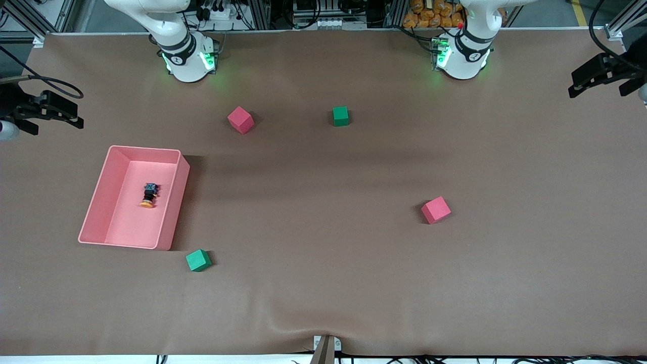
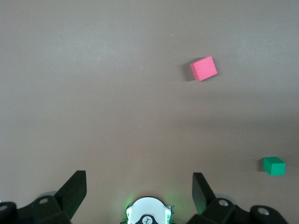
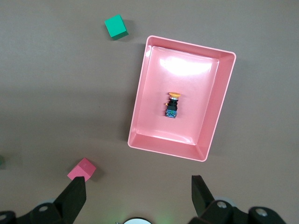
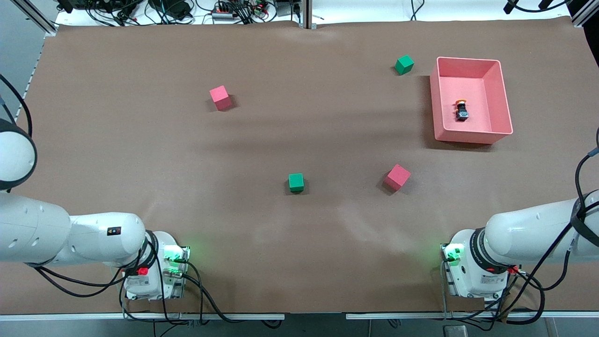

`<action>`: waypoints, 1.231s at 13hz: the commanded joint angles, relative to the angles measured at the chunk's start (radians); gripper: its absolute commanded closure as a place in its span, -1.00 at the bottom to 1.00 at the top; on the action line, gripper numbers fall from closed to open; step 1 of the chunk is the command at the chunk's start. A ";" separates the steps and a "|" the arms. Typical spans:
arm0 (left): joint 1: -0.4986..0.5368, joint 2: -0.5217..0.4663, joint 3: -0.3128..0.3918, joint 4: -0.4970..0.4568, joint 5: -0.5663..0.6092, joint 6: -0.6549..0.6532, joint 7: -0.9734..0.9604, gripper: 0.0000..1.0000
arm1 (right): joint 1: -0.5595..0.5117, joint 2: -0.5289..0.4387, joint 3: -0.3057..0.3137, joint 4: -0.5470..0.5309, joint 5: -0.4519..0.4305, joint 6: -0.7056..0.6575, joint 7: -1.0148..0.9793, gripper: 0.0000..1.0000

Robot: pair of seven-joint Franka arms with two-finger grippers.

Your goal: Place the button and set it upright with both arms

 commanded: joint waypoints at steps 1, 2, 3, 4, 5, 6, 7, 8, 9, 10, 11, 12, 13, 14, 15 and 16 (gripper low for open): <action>0.004 0.009 -0.006 0.031 0.004 -0.005 0.006 -1.00 | -0.006 -0.012 0.002 -0.010 0.018 -0.006 0.005 -1.00; 0.006 0.009 -0.003 0.030 0.004 -0.005 0.003 -1.00 | -0.005 -0.014 0.002 -0.008 0.018 -0.004 0.005 -1.00; 0.006 0.009 0.002 0.031 0.006 -0.007 0.006 -1.00 | -0.005 -0.013 0.002 -0.008 0.018 -0.003 0.005 -1.00; 0.006 0.009 0.003 0.031 0.015 -0.007 0.007 -1.00 | -0.005 -0.012 0.002 -0.008 0.017 -0.001 0.005 -1.00; 0.007 0.009 0.003 0.034 0.015 -0.007 0.011 -1.00 | -0.005 -0.012 0.002 -0.008 0.018 -0.001 0.005 -1.00; 0.011 0.003 0.003 0.033 0.015 -0.007 0.017 -1.00 | -0.005 -0.012 0.002 -0.008 0.018 0.000 0.005 -1.00; 0.012 0.003 0.003 0.031 0.016 -0.007 0.017 -1.00 | -0.005 -0.012 0.002 -0.008 0.017 -0.001 0.005 -1.00; 0.011 0.001 0.003 0.030 0.016 -0.010 0.011 -1.00 | -0.003 -0.012 0.002 -0.008 0.017 -0.001 0.005 -1.00; 0.011 0.001 0.003 0.031 0.015 -0.008 0.008 -1.00 | -0.002 -0.012 0.002 -0.008 0.017 -0.003 0.005 -1.00; 0.011 0.001 0.003 0.036 0.015 -0.008 0.015 -1.00 | -0.005 -0.008 0.002 -0.008 0.017 -0.004 0.002 -1.00; 0.012 -0.001 0.002 0.036 0.012 -0.008 0.017 -1.00 | -0.006 0.001 0.000 -0.008 0.015 -0.004 -0.005 -1.00; 0.012 -0.013 0.002 0.036 0.009 -0.008 0.017 -1.00 | -0.014 0.009 -0.001 -0.008 0.015 -0.003 -0.006 -1.00; 0.012 -0.020 0.002 0.034 0.012 -0.008 0.017 -1.00 | -0.015 0.039 -0.003 -0.007 0.009 0.003 -0.008 -1.00; 0.011 -0.020 0.002 0.034 0.012 -0.008 0.015 -1.00 | -0.020 0.067 -0.006 0.001 0.003 0.005 -0.008 -1.00; 0.011 -0.020 0.003 0.033 0.009 -0.007 0.015 -1.00 | -0.037 0.093 -0.006 0.005 0.000 0.007 -0.008 -1.00; 0.011 -0.019 0.003 0.033 0.009 -0.004 0.015 -1.00 | -0.050 0.125 -0.006 0.005 0.000 0.007 -0.011 -1.00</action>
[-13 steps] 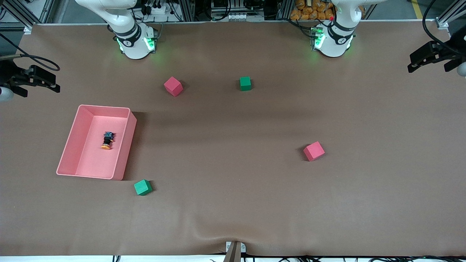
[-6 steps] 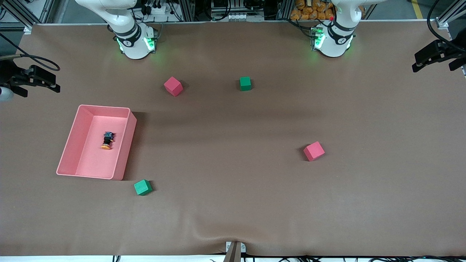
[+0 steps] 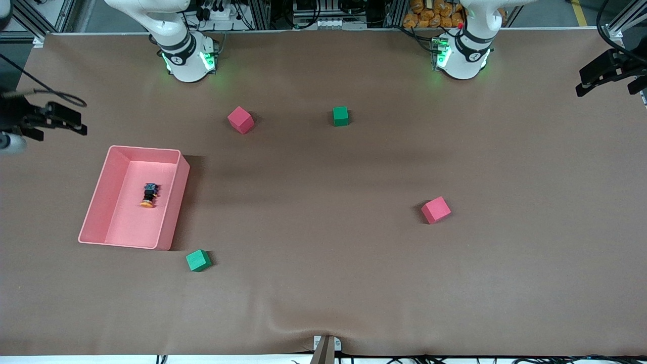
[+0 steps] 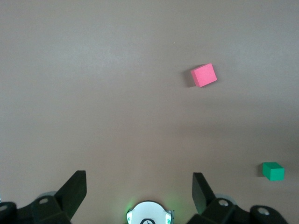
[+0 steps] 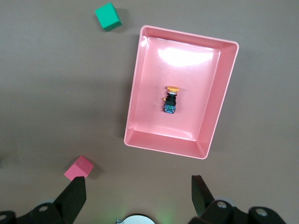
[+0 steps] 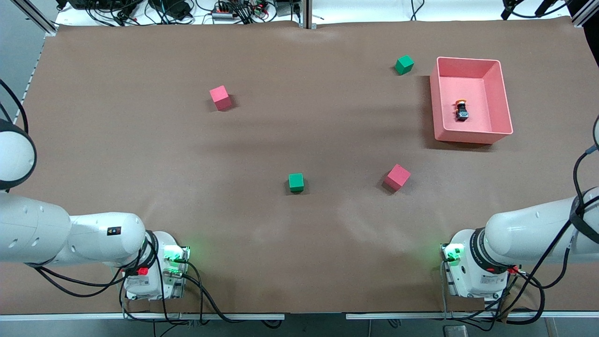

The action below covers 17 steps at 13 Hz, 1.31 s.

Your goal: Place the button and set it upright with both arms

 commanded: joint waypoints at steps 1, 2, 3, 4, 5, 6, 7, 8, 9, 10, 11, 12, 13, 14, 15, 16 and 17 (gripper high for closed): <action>0.006 -0.005 -0.004 0.006 0.003 -0.002 0.015 -1.00 | -0.045 0.068 0.004 0.017 0.002 0.002 -0.011 -1.00; 0.006 -0.004 -0.005 0.006 0.003 0.004 0.015 -1.00 | -0.048 0.070 0.004 0.019 -0.002 0.003 -0.009 -1.00; 0.006 -0.004 -0.004 0.004 0.001 0.009 0.015 -1.00 | -0.048 0.081 0.004 0.016 -0.003 0.023 -0.009 -1.00; 0.006 -0.004 -0.005 0.004 -0.002 0.012 0.015 -1.00 | -0.048 0.096 0.004 0.005 -0.005 0.051 -0.009 -1.00; 0.006 -0.004 -0.005 0.006 -0.003 0.015 0.014 -1.00 | -0.051 0.117 0.003 -0.015 -0.008 0.089 -0.005 -1.00; 0.003 -0.004 -0.007 0.006 -0.004 0.022 0.014 -1.00 | -0.070 0.127 0.003 -0.050 -0.008 0.136 -0.001 -1.00; 0.002 -0.002 -0.008 0.006 -0.004 0.032 0.014 -1.00 | -0.087 0.127 0.004 -0.079 -0.006 0.172 -0.001 -1.00; 0.002 -0.002 -0.011 0.006 -0.004 0.041 0.014 -1.00 | -0.088 0.130 0.003 -0.091 -0.006 0.184 0.000 -1.00; 0.000 0.001 -0.011 0.006 -0.004 0.049 0.014 -1.00 | -0.094 0.131 0.003 -0.128 -0.006 0.219 0.005 -1.00; 0.000 0.004 -0.013 0.006 -0.004 0.055 0.014 -1.00 | -0.107 0.131 0.004 -0.180 -0.003 0.276 0.005 -1.00; 0.000 0.007 -0.013 0.006 -0.004 0.058 0.014 -1.00 | -0.113 0.131 0.004 -0.232 0.000 0.316 0.005 -1.00; -0.001 0.009 -0.013 0.004 -0.004 0.070 0.014 -1.00 | -0.116 0.131 0.004 -0.280 0.000 0.365 0.005 -1.00; -0.003 0.010 -0.013 0.003 -0.004 0.073 0.014 -1.00 | -0.117 0.131 0.004 -0.324 0.000 0.406 0.005 -1.00; -0.006 0.016 -0.014 0.004 -0.004 0.081 0.014 -1.00 | -0.117 0.131 0.004 -0.364 0.005 0.457 0.006 -1.00; -0.008 0.018 -0.014 0.003 -0.004 0.088 0.014 -1.00 | -0.114 0.133 0.004 -0.415 0.011 0.526 0.017 -1.00; -0.008 0.016 -0.016 0.004 -0.004 0.088 0.014 -1.00 | -0.102 0.139 0.006 -0.465 0.011 0.604 0.050 -1.00; -0.006 0.016 -0.016 0.004 -0.004 0.088 0.015 -1.00 | -0.078 0.141 0.006 -0.525 0.011 0.682 0.084 -1.00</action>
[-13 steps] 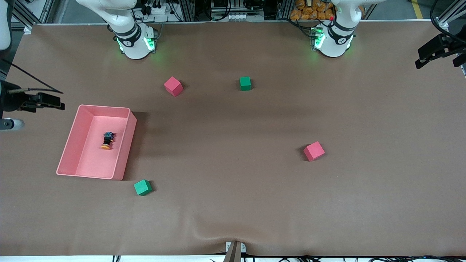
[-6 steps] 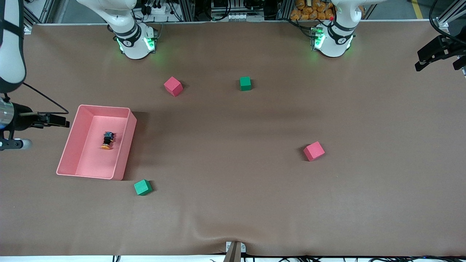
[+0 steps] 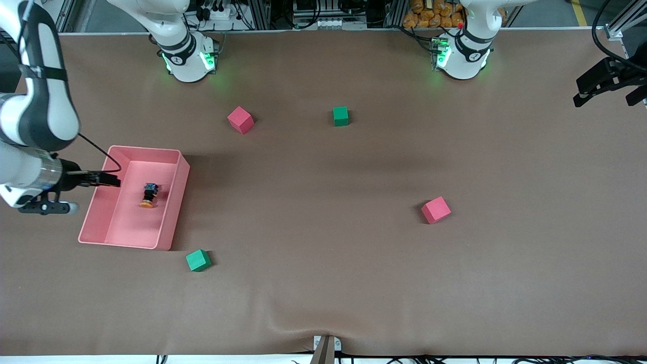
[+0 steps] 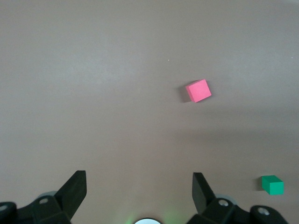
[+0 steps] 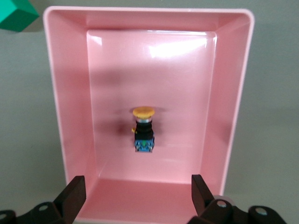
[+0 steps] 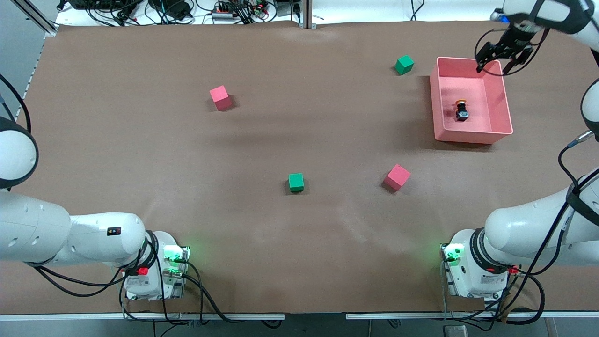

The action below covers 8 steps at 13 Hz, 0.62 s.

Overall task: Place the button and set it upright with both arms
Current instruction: 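Reach the right gripper into the pink tray toward the yellow button, then close the right gripper on the button's blue base and lift it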

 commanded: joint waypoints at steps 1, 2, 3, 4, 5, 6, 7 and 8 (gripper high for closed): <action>0.001 -0.001 -0.001 0.005 -0.003 0.008 0.015 -1.00 | 0.040 -0.019 0.008 -0.165 0.009 0.193 0.057 -1.00; 0.000 0.000 -0.001 0.005 -0.003 0.008 0.015 -1.00 | 0.029 -0.014 0.008 -0.199 0.009 0.250 0.057 -1.00; 0.000 0.000 -0.001 0.005 -0.003 0.009 0.015 -1.00 | 0.017 0.012 0.008 -0.217 0.009 0.293 0.057 -1.00; 0.001 0.000 -0.001 0.005 -0.003 0.009 0.015 -1.00 | 0.015 0.030 0.008 -0.237 0.009 0.347 0.057 -1.00; 0.001 0.000 -0.001 0.005 -0.003 0.009 0.015 -1.00 | 0.012 0.055 0.008 -0.254 0.009 0.411 0.057 -1.00; 0.001 0.002 -0.001 0.003 -0.003 0.009 0.015 -1.00 | 0.000 0.090 0.008 -0.254 0.009 0.450 0.054 -1.00; -0.002 0.000 -0.001 0.000 -0.003 0.009 0.015 -1.00 | -0.008 0.113 0.010 -0.254 0.009 0.476 0.056 -1.00; -0.002 -0.001 -0.001 -0.003 -0.003 0.008 0.015 -1.00 | -0.008 0.127 0.011 -0.254 0.009 0.480 0.056 -1.00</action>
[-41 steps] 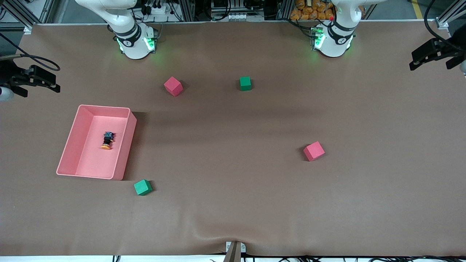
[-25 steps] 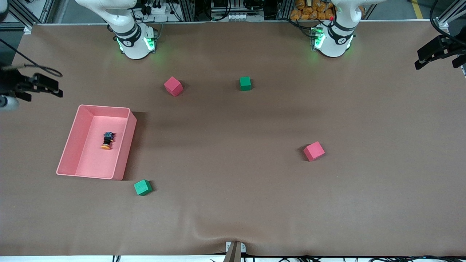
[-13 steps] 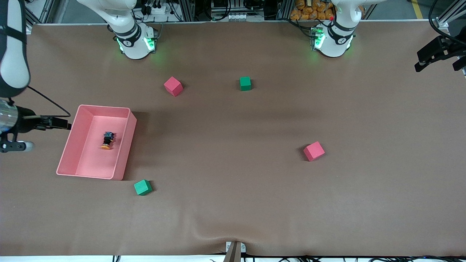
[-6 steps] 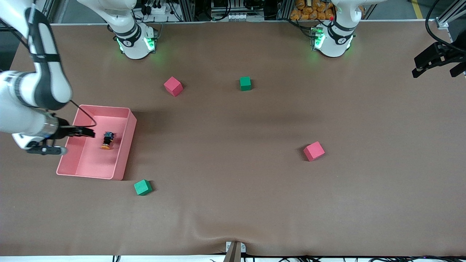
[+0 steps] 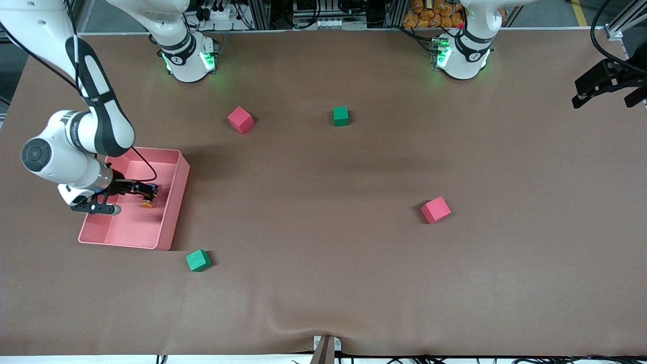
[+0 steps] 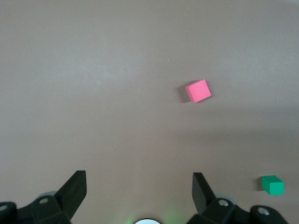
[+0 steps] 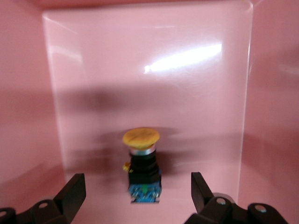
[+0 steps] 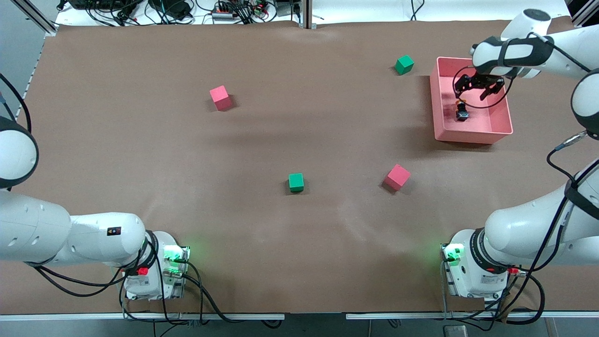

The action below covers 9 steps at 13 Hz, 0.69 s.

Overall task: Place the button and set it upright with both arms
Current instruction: 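Close the right gripper on the button's blue base and lift it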

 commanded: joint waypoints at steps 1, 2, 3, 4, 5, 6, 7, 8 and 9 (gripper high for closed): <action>-0.002 -0.004 -0.002 -0.001 -0.003 0.005 0.014 -1.00 | -0.014 0.039 0.011 -0.009 0.010 0.044 0.005 -1.00; 0.000 -0.004 -0.002 -0.001 -0.003 0.003 0.014 -1.00 | -0.016 0.046 0.011 -0.006 0.019 0.043 0.005 -1.00; -0.002 -0.006 -0.002 -0.001 -0.003 0.001 0.014 -1.00 | -0.017 0.058 0.011 -0.006 0.028 0.044 0.005 -1.00; 0.000 -0.004 -0.002 -0.001 -0.003 0.001 0.014 -1.00 | -0.017 0.069 0.011 -0.003 0.040 0.049 0.005 -1.00; 0.000 -0.004 -0.002 -0.001 -0.001 0.004 0.014 -1.00 | -0.017 0.081 0.013 -0.002 0.046 0.064 0.005 -1.00; -0.002 0.000 -0.002 -0.001 0.000 0.009 0.014 -1.00 | -0.016 0.090 0.013 -0.004 0.050 0.076 0.005 -1.00; -0.005 0.008 -0.002 -0.001 -0.001 0.015 0.013 -1.00 | -0.016 0.098 0.013 -0.003 0.050 0.076 0.005 -1.00; -0.005 0.010 -0.002 -0.001 0.000 0.017 0.013 -1.00 | -0.016 0.105 0.013 -0.002 0.050 0.081 -0.001 -0.89; -0.005 0.010 -0.002 -0.008 -0.001 0.017 0.013 -1.00 | -0.016 0.107 0.011 -0.002 0.050 0.090 -0.018 -0.54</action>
